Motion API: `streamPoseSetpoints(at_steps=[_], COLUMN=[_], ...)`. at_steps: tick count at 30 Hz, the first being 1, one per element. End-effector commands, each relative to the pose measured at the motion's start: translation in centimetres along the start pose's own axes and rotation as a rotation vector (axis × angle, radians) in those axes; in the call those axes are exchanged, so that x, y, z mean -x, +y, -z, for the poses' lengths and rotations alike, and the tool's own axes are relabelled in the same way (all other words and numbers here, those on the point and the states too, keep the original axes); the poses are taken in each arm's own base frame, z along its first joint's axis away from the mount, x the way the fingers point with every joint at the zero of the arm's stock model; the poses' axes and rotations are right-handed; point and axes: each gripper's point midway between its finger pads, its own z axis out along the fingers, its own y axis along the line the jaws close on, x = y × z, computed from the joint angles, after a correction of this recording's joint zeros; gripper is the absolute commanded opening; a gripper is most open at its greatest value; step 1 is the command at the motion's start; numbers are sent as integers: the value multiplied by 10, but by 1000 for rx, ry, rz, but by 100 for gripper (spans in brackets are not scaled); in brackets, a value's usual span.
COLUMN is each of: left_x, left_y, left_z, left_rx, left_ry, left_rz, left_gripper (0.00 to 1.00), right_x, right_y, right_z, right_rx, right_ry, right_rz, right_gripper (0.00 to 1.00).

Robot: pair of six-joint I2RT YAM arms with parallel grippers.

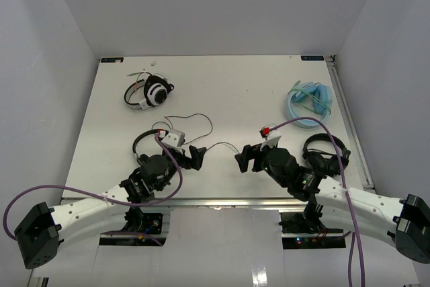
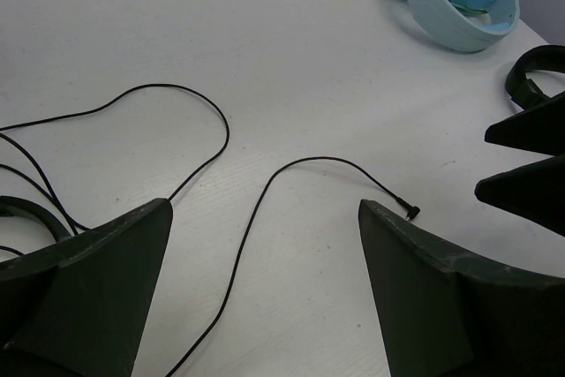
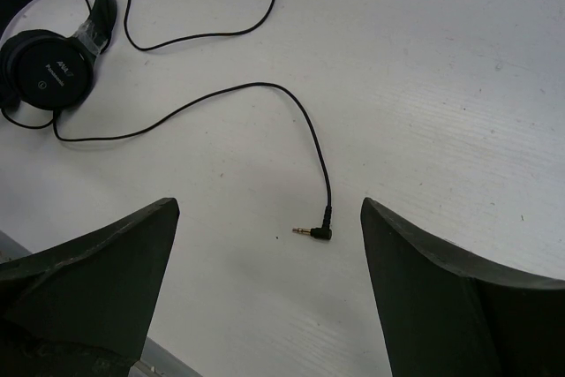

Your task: Wrap the headphones

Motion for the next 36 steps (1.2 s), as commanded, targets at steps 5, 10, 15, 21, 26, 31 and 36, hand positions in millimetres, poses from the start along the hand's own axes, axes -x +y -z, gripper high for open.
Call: streamPoseSetpoints(at_steps=[5,10,15,21,26,31,36], left_x=[5,15,29,17,-7,-34,-50], left_y=[34,53,83,101,101,101,101], left_z=[-7,0,12,19,24,29,26], left_rx=[287,476,586,602,636,660,661], left_ry=[68,159,213,313,425,497,540], left_rz=[48,81,133,227,260,280,274], left_gripper=[95,93,92,83,77,73,70], right_x=[33,36,34,39,41,40,41], right_y=[11,15,28,34,36,35,36], right_z=[6,9,14,21,25,24,25], right_rx=[23,55,161,209,231,218,226], right_ry=[-88,-104,-118,-146,-163,-150,-150], right_rz=[-42,-41,-11,-6,-9,-7,-8], right_gripper=[90,90,90,90,90,90,90])
